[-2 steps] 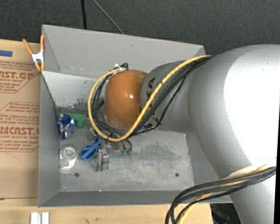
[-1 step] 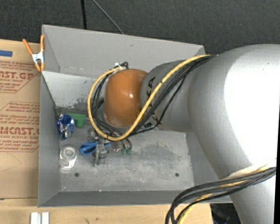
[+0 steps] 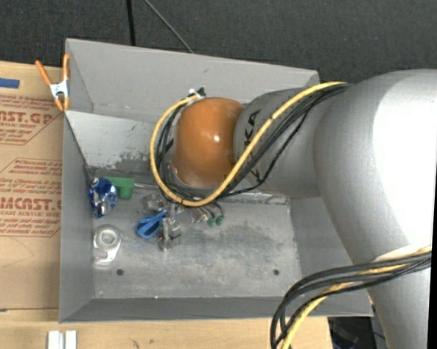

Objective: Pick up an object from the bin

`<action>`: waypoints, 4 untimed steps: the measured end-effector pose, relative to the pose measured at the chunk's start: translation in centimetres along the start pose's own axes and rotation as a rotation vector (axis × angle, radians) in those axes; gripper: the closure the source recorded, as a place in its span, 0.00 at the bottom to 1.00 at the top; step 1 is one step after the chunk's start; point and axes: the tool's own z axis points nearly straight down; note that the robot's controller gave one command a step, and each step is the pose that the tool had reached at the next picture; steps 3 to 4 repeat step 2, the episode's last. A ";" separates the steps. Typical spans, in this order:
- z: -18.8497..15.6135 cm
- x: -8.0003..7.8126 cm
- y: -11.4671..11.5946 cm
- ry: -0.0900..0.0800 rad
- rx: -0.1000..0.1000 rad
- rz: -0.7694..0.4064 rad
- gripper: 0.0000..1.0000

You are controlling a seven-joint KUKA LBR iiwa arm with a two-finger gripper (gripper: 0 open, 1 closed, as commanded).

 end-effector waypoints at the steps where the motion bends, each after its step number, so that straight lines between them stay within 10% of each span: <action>1: -12.4 2.5 0.4 -0.002 0.002 0.021 1.00; 2: -19.2 2.3 -0.6 0.000 0.001 -0.498 1.00; 4: -19.2 2.3 -0.6 0.000 0.001 -0.498 1.00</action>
Offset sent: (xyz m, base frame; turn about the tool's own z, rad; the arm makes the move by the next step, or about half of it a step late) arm -0.0258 -0.0099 0.1198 0.0211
